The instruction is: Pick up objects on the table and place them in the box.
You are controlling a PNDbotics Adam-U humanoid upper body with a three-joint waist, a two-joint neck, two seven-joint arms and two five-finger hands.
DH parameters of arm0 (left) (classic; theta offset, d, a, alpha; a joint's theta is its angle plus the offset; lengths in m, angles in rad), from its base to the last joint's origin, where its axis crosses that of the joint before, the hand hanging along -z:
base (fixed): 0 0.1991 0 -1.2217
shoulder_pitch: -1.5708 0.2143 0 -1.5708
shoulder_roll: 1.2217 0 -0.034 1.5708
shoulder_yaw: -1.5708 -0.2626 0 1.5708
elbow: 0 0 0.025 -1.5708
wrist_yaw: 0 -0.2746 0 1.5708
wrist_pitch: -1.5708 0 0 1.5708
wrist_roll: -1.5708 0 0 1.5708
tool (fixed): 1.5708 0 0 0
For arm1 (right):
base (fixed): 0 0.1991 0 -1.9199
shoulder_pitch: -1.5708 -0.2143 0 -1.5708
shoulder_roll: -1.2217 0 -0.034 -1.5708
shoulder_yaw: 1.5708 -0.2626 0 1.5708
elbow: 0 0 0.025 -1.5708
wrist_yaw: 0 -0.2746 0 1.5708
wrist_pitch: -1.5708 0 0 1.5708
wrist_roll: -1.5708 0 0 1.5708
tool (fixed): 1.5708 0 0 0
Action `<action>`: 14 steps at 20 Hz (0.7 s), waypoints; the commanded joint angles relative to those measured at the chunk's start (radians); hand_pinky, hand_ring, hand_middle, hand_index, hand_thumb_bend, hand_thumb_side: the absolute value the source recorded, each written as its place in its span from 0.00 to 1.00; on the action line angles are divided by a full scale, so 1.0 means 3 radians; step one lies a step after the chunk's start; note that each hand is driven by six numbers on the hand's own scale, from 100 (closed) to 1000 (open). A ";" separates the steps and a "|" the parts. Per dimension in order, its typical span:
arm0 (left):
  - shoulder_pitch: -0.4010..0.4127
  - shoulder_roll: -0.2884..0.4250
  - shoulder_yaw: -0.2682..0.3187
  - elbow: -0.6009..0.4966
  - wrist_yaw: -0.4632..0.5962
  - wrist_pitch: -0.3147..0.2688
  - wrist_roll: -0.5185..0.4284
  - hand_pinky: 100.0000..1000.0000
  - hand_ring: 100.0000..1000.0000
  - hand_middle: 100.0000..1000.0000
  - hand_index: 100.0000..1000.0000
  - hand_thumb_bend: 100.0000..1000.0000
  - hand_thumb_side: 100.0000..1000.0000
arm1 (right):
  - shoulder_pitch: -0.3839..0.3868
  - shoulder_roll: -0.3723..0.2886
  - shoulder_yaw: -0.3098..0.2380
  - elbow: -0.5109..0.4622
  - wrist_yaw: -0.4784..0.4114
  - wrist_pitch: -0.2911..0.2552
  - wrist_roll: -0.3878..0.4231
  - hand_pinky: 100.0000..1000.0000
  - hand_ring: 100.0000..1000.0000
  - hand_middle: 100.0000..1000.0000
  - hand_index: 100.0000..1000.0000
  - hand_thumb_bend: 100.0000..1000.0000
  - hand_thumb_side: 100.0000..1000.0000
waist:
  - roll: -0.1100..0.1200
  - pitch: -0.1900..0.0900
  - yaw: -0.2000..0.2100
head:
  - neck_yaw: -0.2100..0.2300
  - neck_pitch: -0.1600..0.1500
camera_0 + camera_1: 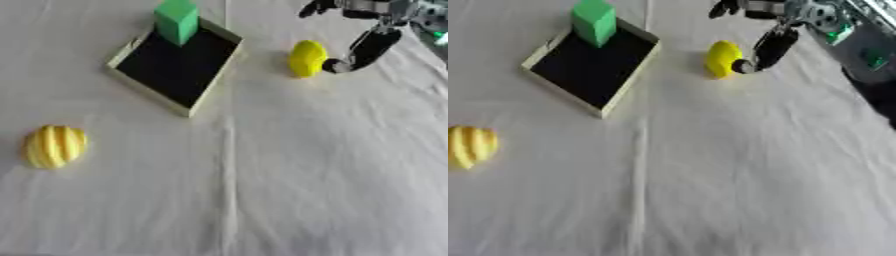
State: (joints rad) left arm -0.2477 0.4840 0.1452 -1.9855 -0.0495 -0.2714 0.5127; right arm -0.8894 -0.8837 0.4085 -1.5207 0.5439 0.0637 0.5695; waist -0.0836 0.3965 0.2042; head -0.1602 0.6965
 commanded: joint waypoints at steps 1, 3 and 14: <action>-0.0031 0.0073 0.0005 -0.0048 0.0014 -0.0002 -0.0014 0.71 0.62 0.55 0.79 0.24 0.34 | -0.0087 0.0000 -0.0027 0.0147 0.0072 -0.0058 -0.0010 0.92 0.91 0.88 0.93 0.33 0.00 | 0.0016 -0.0053 0.0006 | -0.0004 -0.0037; -0.0033 0.0069 0.0003 -0.0048 0.0018 0.0000 -0.0018 0.71 0.62 0.55 0.79 0.24 0.34 | -0.0105 0.0040 -0.0025 0.0223 0.0094 -0.0076 -0.0025 0.92 0.90 0.88 0.93 0.33 0.00 | 0.0014 -0.0047 0.0010 | -0.0003 -0.0043; -0.0037 0.0046 -0.0007 -0.0048 0.0043 0.0008 -0.0044 0.71 0.62 0.55 0.79 0.23 0.35 | -0.0162 0.0209 -0.0042 0.0632 0.0301 -0.0135 -0.0070 0.91 0.90 0.85 0.92 0.33 0.00 | 0.0007 -0.0009 0.0038 | -0.0020 -0.0062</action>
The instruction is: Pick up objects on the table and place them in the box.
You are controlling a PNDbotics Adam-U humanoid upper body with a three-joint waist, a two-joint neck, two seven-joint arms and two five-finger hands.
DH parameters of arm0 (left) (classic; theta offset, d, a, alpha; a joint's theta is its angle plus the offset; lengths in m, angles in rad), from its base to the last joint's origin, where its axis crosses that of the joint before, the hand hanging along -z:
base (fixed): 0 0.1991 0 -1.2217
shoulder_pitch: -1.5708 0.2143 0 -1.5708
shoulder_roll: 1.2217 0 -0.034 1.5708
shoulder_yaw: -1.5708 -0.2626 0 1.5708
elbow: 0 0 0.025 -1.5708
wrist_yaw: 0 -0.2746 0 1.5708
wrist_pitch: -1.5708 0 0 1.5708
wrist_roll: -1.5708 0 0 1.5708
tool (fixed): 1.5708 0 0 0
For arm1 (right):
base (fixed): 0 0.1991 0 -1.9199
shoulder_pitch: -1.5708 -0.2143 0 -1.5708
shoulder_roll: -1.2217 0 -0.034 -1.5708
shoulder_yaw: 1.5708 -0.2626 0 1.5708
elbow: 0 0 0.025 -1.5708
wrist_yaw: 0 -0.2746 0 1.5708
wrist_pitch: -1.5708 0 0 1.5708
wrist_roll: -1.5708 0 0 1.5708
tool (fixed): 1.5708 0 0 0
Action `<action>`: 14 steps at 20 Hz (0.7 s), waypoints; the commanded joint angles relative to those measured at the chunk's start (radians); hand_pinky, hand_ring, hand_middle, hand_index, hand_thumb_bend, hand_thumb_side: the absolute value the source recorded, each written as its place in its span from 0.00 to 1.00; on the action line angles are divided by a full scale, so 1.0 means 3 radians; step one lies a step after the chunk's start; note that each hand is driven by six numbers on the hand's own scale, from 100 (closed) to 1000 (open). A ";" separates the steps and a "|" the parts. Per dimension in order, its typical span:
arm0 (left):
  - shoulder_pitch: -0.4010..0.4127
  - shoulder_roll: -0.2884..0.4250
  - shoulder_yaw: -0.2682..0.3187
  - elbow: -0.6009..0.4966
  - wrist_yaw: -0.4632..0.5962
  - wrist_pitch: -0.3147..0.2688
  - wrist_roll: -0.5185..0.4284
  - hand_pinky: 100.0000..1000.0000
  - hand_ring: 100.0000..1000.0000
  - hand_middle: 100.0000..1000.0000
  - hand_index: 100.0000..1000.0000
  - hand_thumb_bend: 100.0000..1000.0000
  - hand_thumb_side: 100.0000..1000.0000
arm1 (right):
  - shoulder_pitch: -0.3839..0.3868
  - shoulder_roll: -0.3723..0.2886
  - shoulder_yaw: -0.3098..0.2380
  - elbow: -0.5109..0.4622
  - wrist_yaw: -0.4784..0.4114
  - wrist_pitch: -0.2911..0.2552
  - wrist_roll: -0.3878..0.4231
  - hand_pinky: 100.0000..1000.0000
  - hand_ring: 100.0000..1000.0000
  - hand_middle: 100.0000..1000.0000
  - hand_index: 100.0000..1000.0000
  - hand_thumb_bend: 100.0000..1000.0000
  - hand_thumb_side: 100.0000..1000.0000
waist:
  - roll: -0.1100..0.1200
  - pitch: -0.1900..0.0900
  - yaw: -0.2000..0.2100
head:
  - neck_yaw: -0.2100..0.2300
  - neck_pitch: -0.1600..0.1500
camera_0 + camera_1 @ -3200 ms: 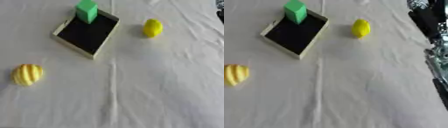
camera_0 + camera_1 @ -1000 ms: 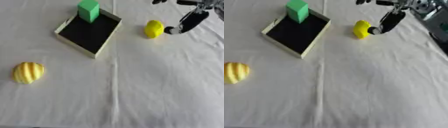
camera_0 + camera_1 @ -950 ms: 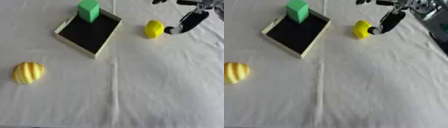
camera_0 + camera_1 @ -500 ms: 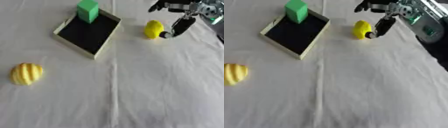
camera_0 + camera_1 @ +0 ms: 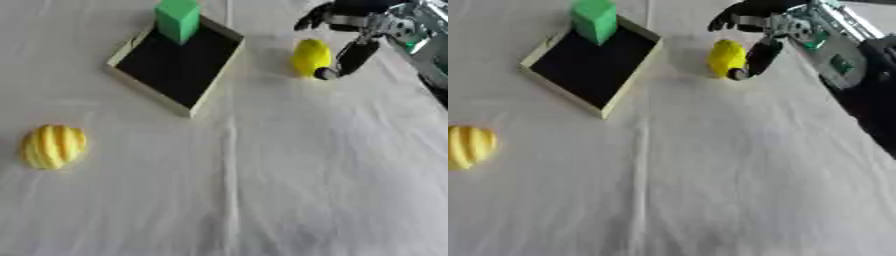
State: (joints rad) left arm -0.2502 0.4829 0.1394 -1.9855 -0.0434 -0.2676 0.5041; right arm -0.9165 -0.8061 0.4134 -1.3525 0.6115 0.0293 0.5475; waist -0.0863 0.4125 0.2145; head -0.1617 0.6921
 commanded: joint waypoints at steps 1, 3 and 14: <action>-0.0030 0.0048 0.0012 -0.0048 0.0025 -0.0005 -0.0016 0.71 0.62 0.55 0.79 0.23 0.34 | -0.0074 -0.0040 -0.0065 0.0103 0.0097 -0.0029 0.0010 0.91 0.89 0.84 0.92 0.33 0.00 | 0.0016 -0.0060 0.0004 | -0.0017 -0.0048; -0.0034 0.0046 0.0010 -0.0048 0.0029 -0.0006 -0.0019 0.71 0.62 0.55 0.79 0.23 0.35 | -0.0077 -0.0024 -0.0075 0.0154 0.0131 -0.0046 0.0024 0.90 0.89 0.84 0.92 0.32 0.00 | 0.0016 -0.0055 0.0002 | -0.0017 -0.0049; -0.0035 0.0034 0.0002 -0.0048 0.0046 -0.0002 -0.0040 0.72 0.62 0.55 0.79 0.23 0.35 | -0.0112 0.0058 -0.0113 0.0316 0.0201 0.0034 -0.0265 0.83 0.81 0.65 0.79 0.00 0.04 | 0.0019 -0.0043 0.0003 | -0.0033 -0.0058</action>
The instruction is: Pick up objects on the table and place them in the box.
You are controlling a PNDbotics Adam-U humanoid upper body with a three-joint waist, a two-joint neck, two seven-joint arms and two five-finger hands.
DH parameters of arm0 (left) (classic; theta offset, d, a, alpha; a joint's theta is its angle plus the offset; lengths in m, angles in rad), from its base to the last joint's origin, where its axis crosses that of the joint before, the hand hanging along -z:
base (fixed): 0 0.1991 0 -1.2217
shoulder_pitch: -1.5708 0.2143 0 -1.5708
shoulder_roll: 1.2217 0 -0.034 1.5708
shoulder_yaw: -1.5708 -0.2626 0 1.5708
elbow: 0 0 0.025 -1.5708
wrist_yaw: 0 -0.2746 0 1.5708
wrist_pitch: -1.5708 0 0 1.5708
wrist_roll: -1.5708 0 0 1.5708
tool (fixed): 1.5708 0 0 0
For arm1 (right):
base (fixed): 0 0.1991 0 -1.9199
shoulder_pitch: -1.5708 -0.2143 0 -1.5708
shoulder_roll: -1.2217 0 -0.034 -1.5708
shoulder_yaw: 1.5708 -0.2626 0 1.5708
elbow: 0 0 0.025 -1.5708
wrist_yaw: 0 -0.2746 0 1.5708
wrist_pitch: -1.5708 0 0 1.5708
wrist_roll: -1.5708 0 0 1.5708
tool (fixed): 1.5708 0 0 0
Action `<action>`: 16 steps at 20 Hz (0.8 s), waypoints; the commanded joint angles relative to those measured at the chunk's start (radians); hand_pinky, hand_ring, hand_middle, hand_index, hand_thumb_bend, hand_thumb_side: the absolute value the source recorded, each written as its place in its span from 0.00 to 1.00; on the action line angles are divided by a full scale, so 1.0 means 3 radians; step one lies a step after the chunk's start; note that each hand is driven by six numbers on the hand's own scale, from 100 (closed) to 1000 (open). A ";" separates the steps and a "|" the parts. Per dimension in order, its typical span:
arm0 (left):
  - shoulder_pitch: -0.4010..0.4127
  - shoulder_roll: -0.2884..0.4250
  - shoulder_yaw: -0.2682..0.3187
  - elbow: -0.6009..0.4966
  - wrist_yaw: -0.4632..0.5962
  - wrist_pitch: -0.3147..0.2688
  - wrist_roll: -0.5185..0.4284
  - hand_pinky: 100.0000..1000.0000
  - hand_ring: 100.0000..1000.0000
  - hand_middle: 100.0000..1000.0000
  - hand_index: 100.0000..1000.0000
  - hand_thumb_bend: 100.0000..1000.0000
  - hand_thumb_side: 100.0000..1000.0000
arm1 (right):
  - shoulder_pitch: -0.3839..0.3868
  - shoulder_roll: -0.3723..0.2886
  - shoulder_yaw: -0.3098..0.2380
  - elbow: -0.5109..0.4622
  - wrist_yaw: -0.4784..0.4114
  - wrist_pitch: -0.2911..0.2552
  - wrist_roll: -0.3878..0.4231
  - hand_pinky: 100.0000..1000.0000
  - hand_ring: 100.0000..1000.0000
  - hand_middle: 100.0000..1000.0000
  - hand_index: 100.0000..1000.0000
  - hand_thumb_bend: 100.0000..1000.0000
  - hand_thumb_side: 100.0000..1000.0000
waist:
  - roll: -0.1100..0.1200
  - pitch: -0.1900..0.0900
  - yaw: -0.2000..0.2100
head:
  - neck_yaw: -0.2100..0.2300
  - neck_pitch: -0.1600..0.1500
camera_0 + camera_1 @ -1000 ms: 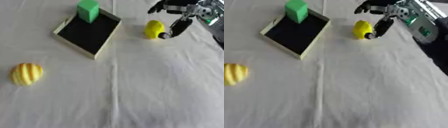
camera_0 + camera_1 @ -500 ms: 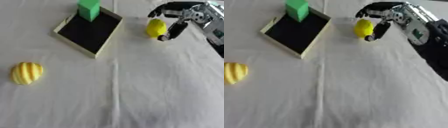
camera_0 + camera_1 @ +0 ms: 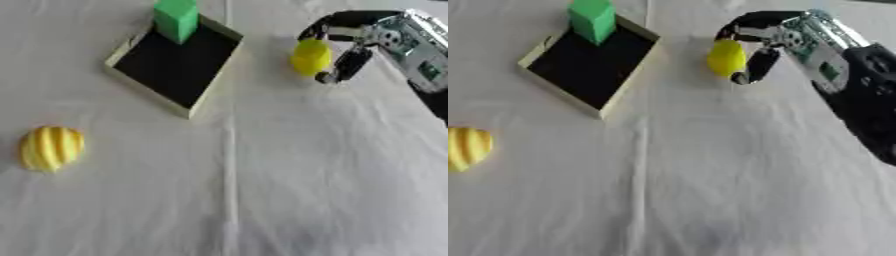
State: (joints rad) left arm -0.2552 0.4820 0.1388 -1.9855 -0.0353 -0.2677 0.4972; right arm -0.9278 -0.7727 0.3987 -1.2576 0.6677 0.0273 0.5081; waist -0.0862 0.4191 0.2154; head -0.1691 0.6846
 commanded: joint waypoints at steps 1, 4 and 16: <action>-0.0020 0.0036 0.0004 -0.0048 0.0020 -0.0002 -0.0017 0.72 0.62 0.55 0.79 0.23 0.35 | -0.0076 -0.0050 -0.0062 0.0001 0.0006 0.0058 -0.0208 0.83 0.80 0.64 0.79 0.00 0.04 | 0.0018 -0.0065 -0.0001 | -0.0009 -0.0033; -0.0023 0.0034 0.0003 -0.0048 0.0022 -0.0002 -0.0019 0.72 0.62 0.55 0.79 0.23 0.35 | -0.0088 -0.0036 -0.0059 -0.0017 0.0044 0.0110 -0.0503 0.76 0.69 0.45 0.59 0.00 0.00 | 0.0019 -0.0068 -0.0003 | -0.0010 -0.0028; -0.0019 0.0045 0.0008 -0.0048 0.0024 -0.0008 -0.0011 0.72 0.62 0.55 0.79 0.23 0.34 | -0.0111 -0.0083 -0.0048 -0.0885 -0.0363 0.0302 -0.0882 0.73 0.57 0.37 0.48 0.00 0.00 | 0.0021 -0.0115 -0.0010 | -0.0016 0.0019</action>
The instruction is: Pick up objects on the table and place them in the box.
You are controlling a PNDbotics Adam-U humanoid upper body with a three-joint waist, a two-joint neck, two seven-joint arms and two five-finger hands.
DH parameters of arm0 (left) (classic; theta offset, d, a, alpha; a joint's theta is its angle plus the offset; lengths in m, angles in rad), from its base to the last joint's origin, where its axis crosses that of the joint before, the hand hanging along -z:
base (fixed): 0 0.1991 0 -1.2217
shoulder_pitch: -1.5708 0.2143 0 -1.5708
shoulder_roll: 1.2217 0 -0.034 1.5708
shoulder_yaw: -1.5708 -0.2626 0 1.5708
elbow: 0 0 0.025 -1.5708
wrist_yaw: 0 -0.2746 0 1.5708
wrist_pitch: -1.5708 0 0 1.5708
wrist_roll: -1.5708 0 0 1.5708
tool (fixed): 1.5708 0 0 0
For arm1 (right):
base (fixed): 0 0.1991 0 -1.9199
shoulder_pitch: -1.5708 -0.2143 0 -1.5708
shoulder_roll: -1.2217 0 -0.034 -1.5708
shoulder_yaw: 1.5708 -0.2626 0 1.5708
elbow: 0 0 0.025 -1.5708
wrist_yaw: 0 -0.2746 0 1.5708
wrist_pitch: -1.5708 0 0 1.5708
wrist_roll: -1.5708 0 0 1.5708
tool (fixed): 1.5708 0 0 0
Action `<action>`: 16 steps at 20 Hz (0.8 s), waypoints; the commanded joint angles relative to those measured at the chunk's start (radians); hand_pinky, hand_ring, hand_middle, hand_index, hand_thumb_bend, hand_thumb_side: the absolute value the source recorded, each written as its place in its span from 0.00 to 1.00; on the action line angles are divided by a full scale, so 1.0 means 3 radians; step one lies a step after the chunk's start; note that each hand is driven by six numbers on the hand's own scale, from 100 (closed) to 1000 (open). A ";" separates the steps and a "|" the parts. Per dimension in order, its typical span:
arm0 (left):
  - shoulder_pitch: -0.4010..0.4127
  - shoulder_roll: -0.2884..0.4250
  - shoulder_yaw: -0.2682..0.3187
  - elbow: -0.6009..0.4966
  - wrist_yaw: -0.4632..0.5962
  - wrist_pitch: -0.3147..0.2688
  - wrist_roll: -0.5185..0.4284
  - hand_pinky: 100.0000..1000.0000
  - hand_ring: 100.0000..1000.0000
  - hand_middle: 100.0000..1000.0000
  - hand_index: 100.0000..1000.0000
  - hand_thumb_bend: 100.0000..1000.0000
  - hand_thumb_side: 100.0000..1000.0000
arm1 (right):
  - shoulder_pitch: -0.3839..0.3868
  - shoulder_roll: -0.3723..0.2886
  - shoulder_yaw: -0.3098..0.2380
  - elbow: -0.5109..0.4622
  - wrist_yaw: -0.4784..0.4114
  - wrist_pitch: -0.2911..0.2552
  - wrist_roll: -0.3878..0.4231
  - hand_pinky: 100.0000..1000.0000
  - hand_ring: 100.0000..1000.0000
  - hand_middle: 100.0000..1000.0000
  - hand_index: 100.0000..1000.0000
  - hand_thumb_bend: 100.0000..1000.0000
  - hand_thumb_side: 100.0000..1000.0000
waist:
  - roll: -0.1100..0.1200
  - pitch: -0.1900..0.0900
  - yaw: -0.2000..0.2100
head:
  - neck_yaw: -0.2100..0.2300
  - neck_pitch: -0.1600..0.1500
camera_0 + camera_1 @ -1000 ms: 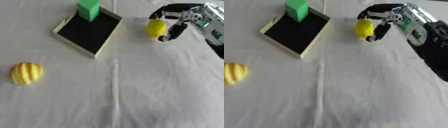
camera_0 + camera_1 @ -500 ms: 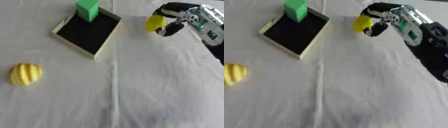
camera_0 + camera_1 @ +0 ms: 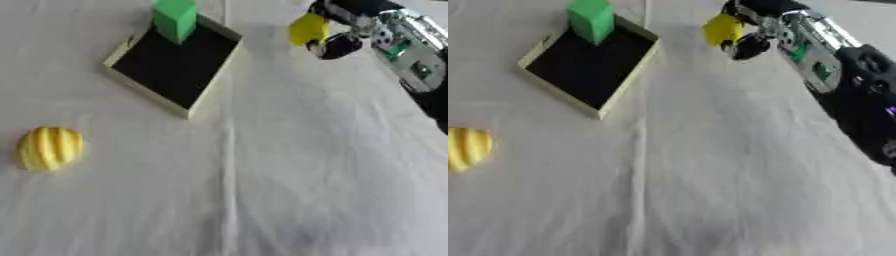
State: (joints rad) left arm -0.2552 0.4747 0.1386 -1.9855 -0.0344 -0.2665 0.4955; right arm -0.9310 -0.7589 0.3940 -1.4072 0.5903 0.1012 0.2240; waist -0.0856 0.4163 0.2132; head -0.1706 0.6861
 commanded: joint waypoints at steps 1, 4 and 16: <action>-0.0021 0.0071 0.0005 -0.0048 0.0023 -0.0013 -0.0008 0.72 0.62 0.55 0.79 0.23 0.34 | -0.0147 -0.0118 -0.0001 -0.0518 -0.0130 0.0078 0.0134 0.74 0.57 0.37 0.48 0.00 0.00 | 0.0018 -0.0112 -0.0002 | -0.0017 0.0019; -0.0041 0.0072 -0.0014 -0.0048 0.0036 -0.0014 -0.0026 0.72 0.62 0.55 0.79 0.23 0.34 | -0.0345 0.0017 0.0128 -0.0652 -0.0140 0.0115 0.0354 0.74 0.56 0.38 0.49 0.00 0.00 | 0.0021 -0.0128 0.0014 | -0.0043 0.0027; -0.0128 0.0045 -0.0063 -0.0048 0.0106 -0.0028 -0.0097 0.72 0.62 0.55 0.79 0.23 0.34 | -0.0826 0.0814 0.0203 0.0448 0.0230 -0.0054 0.0365 0.75 0.57 0.41 0.53 0.00 0.00 | 0.0009 -0.0119 0.0145 | -0.0170 0.0009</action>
State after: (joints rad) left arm -0.2827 0.4743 0.1171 -1.9855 -0.0056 -0.2745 0.4712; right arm -1.1542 -0.5193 0.4721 -1.2996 0.6393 0.0910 0.3435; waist -0.0894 0.4012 0.2564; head -0.2153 0.6937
